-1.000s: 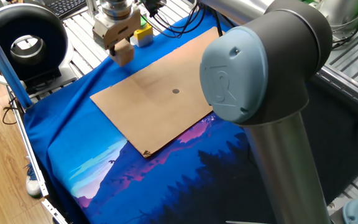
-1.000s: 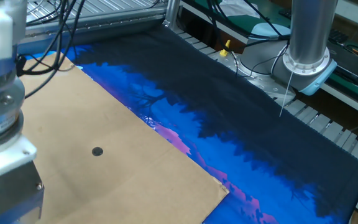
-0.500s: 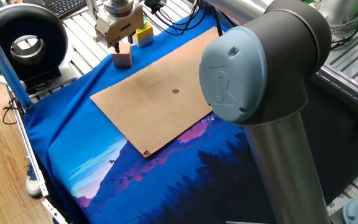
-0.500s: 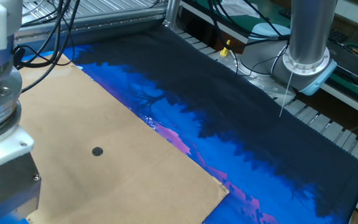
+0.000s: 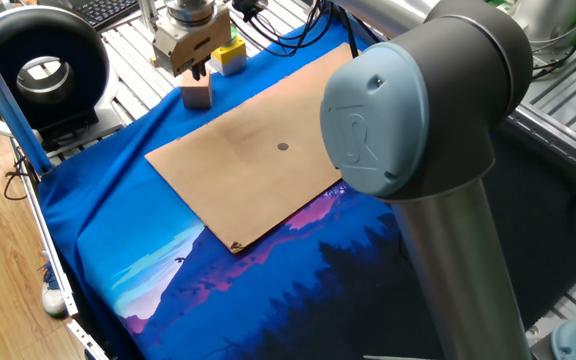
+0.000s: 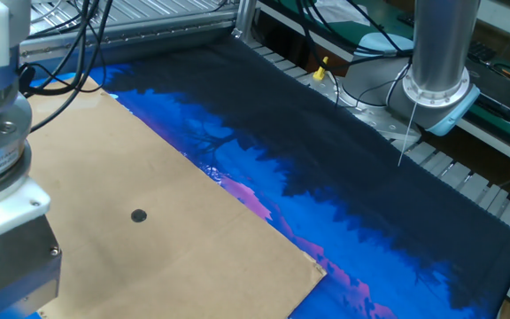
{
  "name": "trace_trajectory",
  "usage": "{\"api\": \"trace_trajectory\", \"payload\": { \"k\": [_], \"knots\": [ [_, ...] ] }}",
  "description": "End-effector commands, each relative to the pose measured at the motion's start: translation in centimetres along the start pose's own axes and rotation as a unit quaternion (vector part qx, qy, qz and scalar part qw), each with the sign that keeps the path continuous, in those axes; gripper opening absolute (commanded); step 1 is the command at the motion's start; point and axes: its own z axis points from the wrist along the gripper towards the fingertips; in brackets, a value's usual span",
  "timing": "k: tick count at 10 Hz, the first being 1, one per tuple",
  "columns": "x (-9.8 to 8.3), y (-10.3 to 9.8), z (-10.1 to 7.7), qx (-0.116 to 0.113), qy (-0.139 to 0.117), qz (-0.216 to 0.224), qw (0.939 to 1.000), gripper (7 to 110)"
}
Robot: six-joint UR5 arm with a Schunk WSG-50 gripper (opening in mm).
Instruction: Grab the block and place it at the designated location
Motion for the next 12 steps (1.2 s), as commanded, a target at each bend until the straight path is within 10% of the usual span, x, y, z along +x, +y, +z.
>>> {"api": "trace_trajectory", "payload": {
  "k": [1,2,5,6,12],
  "knots": [
    [0.1,1.2,-0.2,-0.028,0.001,-0.006,0.9996,7],
    [0.0,1.3,-0.2,-0.028,0.001,-0.008,0.9996,22],
    [-0.4,1.6,-0.2,-0.034,-0.009,-0.021,0.9992,22],
    [-0.6,1.6,-0.2,-0.035,-0.012,-0.023,0.9991,44],
    [-1.1,1.4,-0.2,-0.031,-0.023,-0.029,0.9988,44]
  ]
}}
